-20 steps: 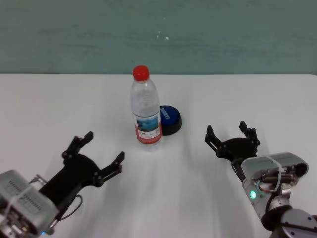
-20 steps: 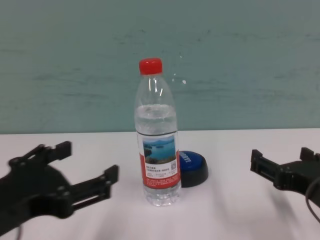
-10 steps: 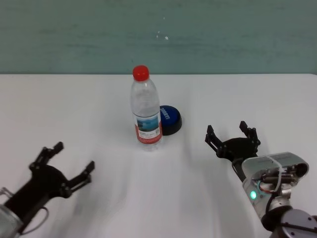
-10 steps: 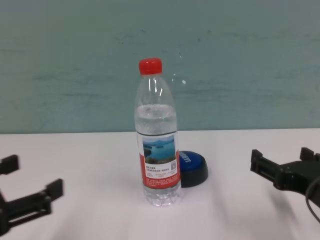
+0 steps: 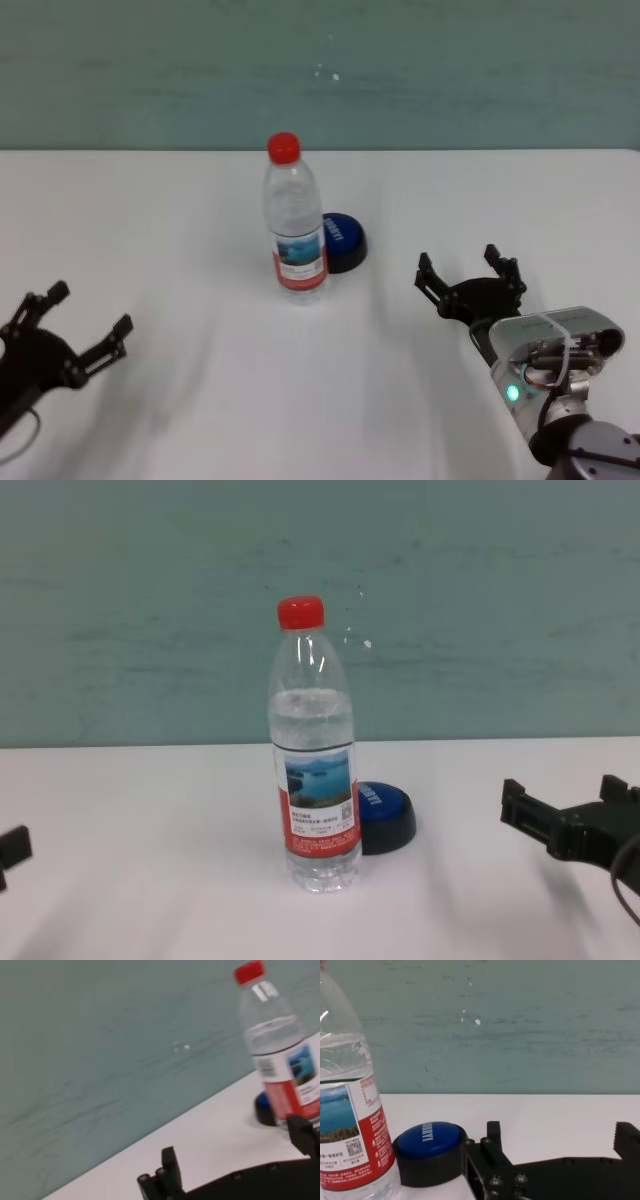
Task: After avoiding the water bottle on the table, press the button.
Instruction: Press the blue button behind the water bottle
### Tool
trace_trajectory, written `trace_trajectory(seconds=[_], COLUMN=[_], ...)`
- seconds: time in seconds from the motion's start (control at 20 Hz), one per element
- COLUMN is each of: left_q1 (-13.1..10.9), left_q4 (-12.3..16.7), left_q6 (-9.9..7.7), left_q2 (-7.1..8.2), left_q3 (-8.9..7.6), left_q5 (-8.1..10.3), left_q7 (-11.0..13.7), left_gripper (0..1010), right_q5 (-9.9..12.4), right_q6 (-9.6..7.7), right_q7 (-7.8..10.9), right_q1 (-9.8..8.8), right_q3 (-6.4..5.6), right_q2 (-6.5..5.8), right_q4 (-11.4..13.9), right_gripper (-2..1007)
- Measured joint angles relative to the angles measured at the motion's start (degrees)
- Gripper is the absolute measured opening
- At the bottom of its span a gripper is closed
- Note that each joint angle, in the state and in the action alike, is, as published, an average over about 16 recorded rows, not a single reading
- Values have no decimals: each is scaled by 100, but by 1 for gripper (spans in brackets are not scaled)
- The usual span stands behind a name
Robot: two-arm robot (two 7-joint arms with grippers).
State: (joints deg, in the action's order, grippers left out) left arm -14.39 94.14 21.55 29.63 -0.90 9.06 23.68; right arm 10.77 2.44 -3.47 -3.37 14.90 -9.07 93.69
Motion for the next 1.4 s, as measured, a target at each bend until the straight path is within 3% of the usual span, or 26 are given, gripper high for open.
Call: trace_trajectory(seconds=[0.35, 0.85, 1.4], left_q1=[756, 2128, 3434], left_q4=[-813, -2145, -3490], left_q6=[137, 244, 365], left_q2=[-4, -71, -467], left_q3=[108, 591, 1131], left_q5=[210, 399, 293], left_q7=[320, 780, 865], left_gripper=[1000, 1000, 1000], right_q5=[0, 0, 0], right_q6=[0, 0, 0], right_q7=[0, 0, 0], right_q1=[0, 0, 0], right_q3=[0, 0, 0], right_q2=[0, 1, 1], right_q4=[0, 0, 0], right_gripper=[1004, 1004, 1004])
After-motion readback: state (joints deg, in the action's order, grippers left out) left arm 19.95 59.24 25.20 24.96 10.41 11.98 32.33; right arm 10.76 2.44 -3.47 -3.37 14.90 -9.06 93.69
